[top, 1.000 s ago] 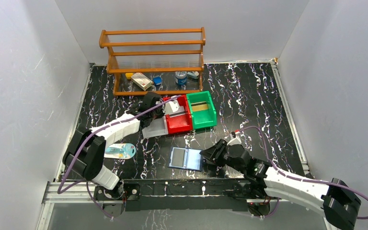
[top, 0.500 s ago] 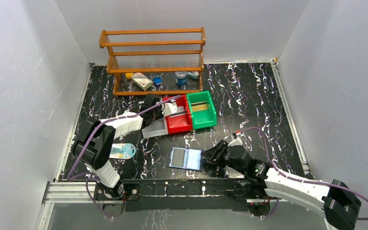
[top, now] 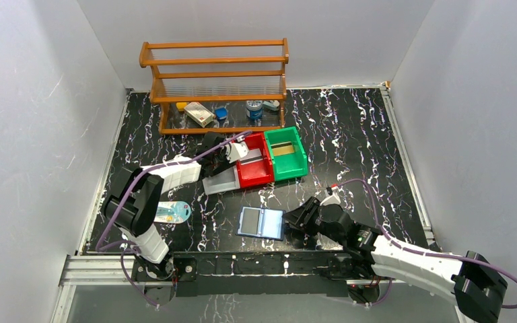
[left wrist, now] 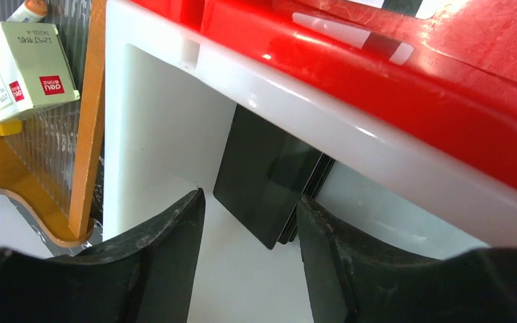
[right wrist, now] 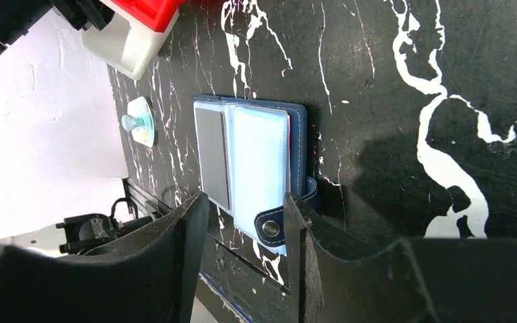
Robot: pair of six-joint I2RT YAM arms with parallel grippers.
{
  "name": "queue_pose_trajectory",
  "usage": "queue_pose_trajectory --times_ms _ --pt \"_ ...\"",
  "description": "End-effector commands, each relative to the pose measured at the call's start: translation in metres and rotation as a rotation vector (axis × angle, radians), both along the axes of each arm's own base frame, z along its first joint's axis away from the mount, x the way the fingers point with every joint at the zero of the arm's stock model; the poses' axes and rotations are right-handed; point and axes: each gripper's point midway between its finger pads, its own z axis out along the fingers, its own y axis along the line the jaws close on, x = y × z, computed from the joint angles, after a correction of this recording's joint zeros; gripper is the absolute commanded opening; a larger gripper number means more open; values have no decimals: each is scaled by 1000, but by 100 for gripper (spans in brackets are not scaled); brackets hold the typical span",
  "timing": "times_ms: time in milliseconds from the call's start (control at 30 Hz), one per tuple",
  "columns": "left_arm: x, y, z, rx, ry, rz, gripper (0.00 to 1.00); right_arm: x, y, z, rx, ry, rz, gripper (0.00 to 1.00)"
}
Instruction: Take the credit cards out of the card holder
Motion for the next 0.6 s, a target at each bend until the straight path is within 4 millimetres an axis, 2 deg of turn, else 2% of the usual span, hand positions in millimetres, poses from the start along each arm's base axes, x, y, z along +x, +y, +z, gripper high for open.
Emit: queue_pose_trajectory --times_ms 0,133,300,433,500,567 --pt "2 -7 23 -71 -24 16 53 6 4 14 40 -33 -15 54" --pt "-6 -7 33 -102 -12 27 56 6 4 14 39 -32 -13 54" --pt "-8 -14 63 -192 -54 40 59 6 6 16 41 -36 -3 54" --pt "-13 -29 110 -370 -104 59 60 6 8 20 27 -42 9 55" --pt "-25 -43 145 -525 -123 42 67 9 2 20 -24 -33 -15 55" --pt "-42 -55 170 -691 -118 41 76 12 -6 24 -59 -42 -44 55"
